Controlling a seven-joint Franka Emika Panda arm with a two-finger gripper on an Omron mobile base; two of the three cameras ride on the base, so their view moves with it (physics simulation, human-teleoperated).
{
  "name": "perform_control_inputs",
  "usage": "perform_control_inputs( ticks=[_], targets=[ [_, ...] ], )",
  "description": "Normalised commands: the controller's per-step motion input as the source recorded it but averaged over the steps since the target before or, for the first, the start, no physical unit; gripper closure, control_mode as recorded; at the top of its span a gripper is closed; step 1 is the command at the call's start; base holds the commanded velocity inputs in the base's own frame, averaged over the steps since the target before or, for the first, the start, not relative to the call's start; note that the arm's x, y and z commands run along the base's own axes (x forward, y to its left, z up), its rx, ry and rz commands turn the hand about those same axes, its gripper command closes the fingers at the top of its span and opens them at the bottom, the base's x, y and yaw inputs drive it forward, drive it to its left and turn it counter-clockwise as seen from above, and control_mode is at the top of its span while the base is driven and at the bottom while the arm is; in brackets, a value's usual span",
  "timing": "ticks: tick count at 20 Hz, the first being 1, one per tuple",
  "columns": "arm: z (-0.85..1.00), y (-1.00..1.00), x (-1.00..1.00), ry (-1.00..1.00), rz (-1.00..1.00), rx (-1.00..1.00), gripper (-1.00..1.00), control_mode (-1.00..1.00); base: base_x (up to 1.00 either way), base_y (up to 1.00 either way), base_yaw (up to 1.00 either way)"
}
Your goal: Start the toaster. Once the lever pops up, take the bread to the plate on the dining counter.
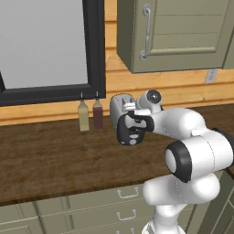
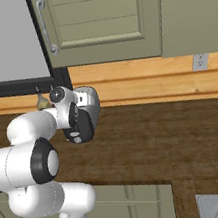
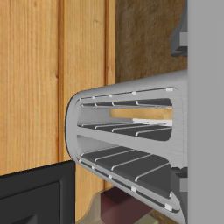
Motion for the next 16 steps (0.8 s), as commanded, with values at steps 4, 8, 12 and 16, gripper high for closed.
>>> perform_control_inputs(
  ticks=[4, 8, 12, 16],
  targets=[
    [0.0, 0.0, 0.0, 0.0, 0.0, 0.0, -1.0, -1.0, 0.0, 0.0, 0.0],
    [0.0, 0.0, 0.0, 0.0, 0.0, 0.0, -1.0, -1.0, 0.0, 0.0, 0.0],
    [0.0, 0.0, 0.0, 0.0, 0.0, 0.0, -1.0, -1.0, 0.0, 0.0, 0.0],
    [0.0, 0.0, 0.0, 0.0, 0.0, 0.0, -1.0, -1.0, 0.0, 0.0, 0.0]
  ],
)
